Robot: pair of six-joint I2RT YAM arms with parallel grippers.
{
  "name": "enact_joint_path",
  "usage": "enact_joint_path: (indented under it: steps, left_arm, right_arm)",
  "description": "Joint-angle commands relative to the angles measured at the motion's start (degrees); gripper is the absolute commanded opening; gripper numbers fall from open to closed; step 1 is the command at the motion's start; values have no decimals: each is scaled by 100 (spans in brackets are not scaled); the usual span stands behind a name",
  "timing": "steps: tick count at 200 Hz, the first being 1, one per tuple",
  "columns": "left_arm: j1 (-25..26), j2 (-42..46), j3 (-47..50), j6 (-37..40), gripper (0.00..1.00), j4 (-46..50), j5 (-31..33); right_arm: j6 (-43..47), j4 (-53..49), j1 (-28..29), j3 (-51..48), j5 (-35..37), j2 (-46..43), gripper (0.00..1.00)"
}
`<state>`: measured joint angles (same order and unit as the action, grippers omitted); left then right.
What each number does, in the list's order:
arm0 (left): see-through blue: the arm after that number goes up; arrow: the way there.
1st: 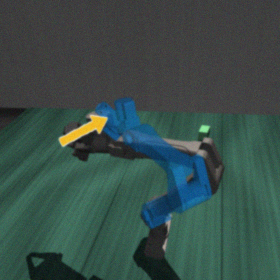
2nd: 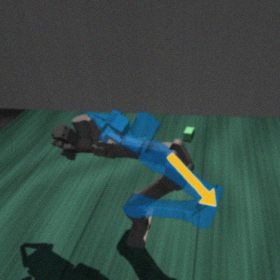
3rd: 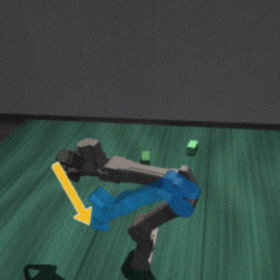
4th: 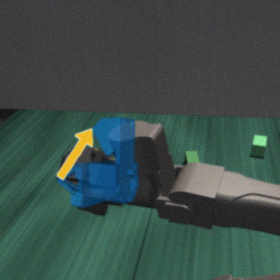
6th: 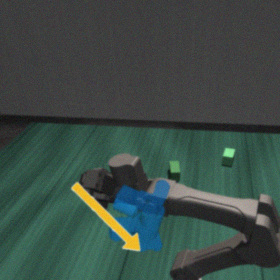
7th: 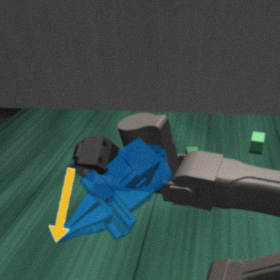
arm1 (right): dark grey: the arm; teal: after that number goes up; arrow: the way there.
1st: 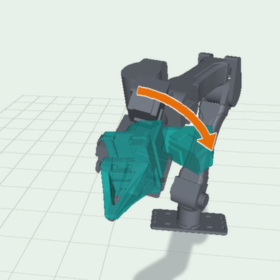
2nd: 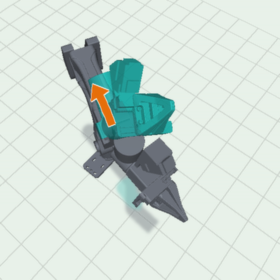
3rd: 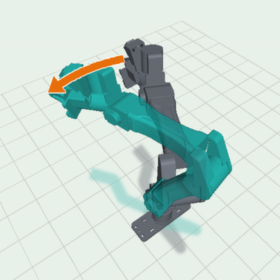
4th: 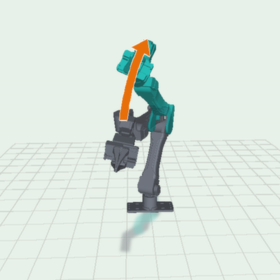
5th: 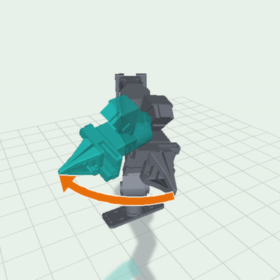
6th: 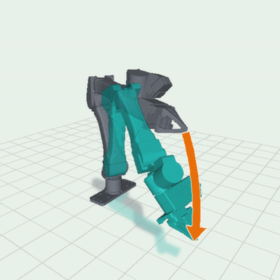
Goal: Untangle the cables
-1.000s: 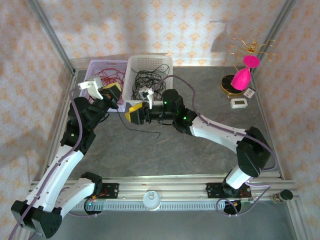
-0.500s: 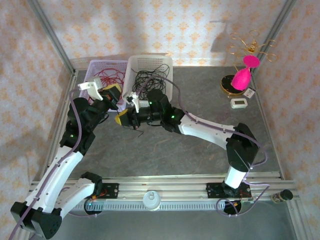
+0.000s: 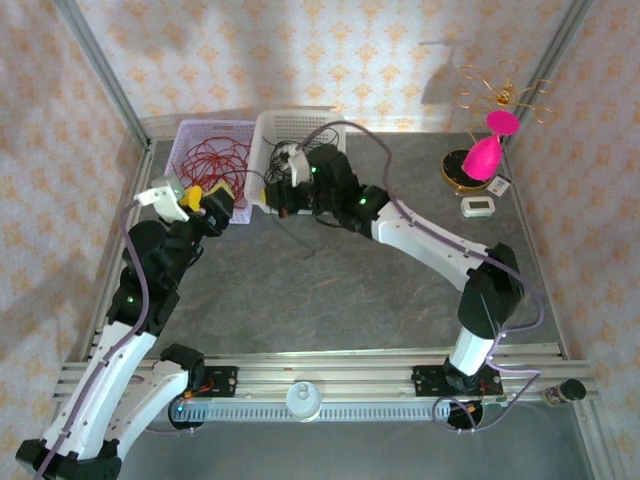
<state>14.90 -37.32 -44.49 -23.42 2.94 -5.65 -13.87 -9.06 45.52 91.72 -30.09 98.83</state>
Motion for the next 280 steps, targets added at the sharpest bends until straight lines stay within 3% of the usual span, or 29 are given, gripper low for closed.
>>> enact_joint_path:
  steps: [1,38,96,170,199,229,280]
  left_arm:
    - [-22,334,261,145,70,585,60]
    - [-22,807,650,-15,66,1160,-119]
    - [-22,1152,1001,-221,67,1461,-374]
    - [-22,913,1177,-396,66,1101,-608]
    - [-22,900,1189,-421,66,1056,-640]
    - [-22,956,1353,-479,64,988,-534]
    - [-26,644,1300,-396,64,737,-577]
  right_arm:
    - [150,-530,-171,744,1206,-212,0]
    - [407,-355,-506,2008,1575,673,0]
    - [616,-472,-931,4873,1976,3055,0]
    - [445,-237,-1134,4453,2466,4456,0]
    - [438,-381,-1139,4469,2670,4836,18]
    - [480,-404,-1139,4382,2676,4643,39]
    - [686,-384,-1117,3654,2766,3254,54]
